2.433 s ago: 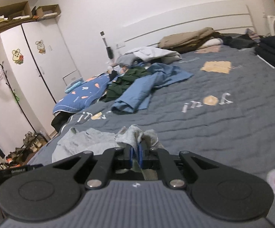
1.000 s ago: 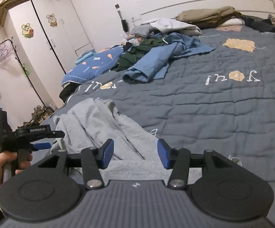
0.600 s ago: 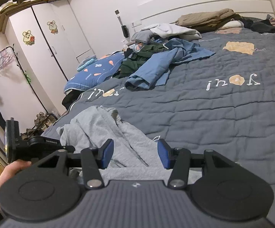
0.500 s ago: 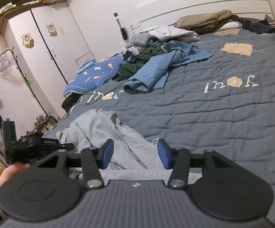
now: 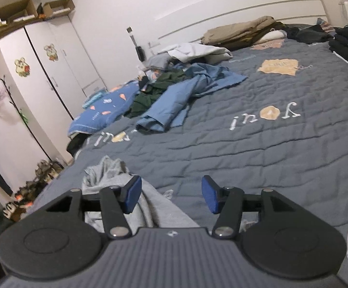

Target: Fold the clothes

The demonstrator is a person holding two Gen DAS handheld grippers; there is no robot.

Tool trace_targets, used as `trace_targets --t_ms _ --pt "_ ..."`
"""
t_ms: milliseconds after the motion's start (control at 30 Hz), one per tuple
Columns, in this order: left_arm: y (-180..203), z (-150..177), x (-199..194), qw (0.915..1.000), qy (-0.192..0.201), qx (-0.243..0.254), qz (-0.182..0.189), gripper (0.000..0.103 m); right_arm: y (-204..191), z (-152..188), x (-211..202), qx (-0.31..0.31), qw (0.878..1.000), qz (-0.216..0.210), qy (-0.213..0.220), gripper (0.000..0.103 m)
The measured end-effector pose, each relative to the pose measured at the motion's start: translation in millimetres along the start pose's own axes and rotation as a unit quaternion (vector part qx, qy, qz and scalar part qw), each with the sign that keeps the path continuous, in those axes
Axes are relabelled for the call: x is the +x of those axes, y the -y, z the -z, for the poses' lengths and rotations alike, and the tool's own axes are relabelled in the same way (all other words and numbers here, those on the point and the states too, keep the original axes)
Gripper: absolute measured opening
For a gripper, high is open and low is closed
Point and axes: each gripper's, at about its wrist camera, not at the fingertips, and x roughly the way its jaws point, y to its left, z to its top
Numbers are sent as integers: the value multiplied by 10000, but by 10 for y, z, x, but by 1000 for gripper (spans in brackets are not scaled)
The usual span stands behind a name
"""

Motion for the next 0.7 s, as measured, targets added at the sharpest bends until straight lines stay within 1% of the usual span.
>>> trace_targets --t_ms 33,67,100,133,233,367,433,467,567,633,700 --pt "12 9 -95 9999 106 100 -5 48 -3 12 12 -68 10000 11 -36 56" --pt "-4 11 -223 9996 258 131 -31 52 -14 26 22 -142 9999 5 -64 57" --pt "-63 11 -337 9992 393 77 -38 59 -33 41 37 -221 9997 -18 -93 57" --pt "-122 11 -450 9986 527 23 -45 64 -63 58 56 -306 9994 -62 -122 58" --pt "-338 -35 -719 9962 833 -165 -167 74 -182 121 123 -572 9979 -227 -201 59" --pt "-668 -99 -1005 9896 1243 -610 -390 76 -391 221 219 -936 9943 -417 -292 62" --pt "-853 -104 -1063 9815 1437 -1117 -588 83 -524 296 260 -1220 9907 -488 -340 63" --pt "-943 -106 -1087 9766 1518 -1359 -682 83 -601 341 278 -1402 9880 -533 -359 64" --pt "-1144 -106 -1052 9680 1476 -1827 -882 83 -856 501 328 -2054 9752 -717 -408 68" --pt "-1166 -109 -1063 9663 1420 -1889 -1023 83 -1009 626 376 -2497 9633 -855 -488 70" --pt "-1166 -97 -1090 9655 1427 -1898 -1067 83 -1128 754 427 -2864 9523 -889 -563 71"
